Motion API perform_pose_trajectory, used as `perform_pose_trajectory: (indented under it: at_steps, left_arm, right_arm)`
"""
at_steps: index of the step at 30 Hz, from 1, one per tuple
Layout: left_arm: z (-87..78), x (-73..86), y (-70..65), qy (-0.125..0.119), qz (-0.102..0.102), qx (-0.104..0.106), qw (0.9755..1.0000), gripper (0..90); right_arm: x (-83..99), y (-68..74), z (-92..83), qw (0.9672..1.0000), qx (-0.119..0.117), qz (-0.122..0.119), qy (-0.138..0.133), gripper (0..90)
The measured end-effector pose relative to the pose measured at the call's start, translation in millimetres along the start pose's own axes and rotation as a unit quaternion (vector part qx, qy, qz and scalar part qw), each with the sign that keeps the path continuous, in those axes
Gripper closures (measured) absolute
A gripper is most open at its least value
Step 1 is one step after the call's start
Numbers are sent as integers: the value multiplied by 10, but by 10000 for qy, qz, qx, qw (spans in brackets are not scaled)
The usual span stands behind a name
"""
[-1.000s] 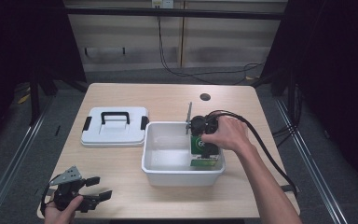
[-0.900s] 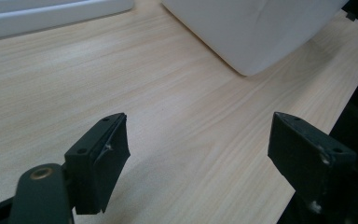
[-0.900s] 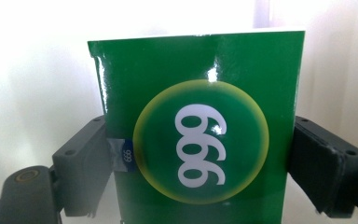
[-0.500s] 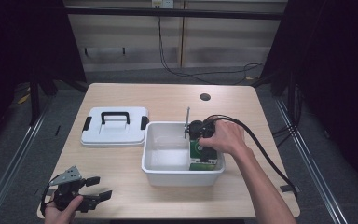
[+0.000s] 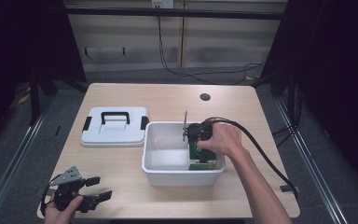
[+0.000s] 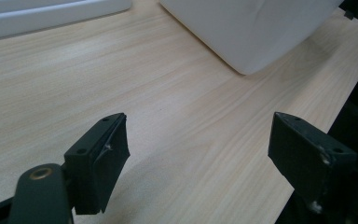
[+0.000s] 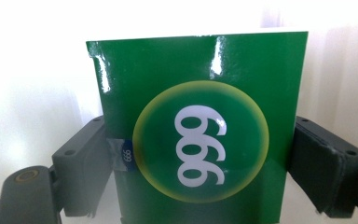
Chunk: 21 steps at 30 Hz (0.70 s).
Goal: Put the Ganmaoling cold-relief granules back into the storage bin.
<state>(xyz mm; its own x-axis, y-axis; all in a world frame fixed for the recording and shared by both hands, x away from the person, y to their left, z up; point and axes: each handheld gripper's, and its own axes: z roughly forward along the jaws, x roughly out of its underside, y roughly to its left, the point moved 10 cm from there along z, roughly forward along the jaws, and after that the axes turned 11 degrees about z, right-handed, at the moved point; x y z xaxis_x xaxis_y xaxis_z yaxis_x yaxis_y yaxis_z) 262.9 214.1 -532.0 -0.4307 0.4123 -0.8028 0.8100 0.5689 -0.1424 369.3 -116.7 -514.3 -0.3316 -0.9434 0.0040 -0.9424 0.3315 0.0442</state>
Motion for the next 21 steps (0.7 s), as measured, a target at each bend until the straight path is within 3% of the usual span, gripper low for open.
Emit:
perform_pose_trajectory:
  at_steps: [14,17,21]
  left_arm:
    - [2,2,-2,10,2,11,10000,201]
    - [1,1,-1,4,-4,12,10000,201]
    - [2,2,-1,9,-4,14,10000,201]
  right_arm:
    - [15,-21,-2,9997,211,-158,11,130]
    - [39,-13,25,9995,173,-216,123,114]
    - [33,-10,27,9997,102,-229,34,113]
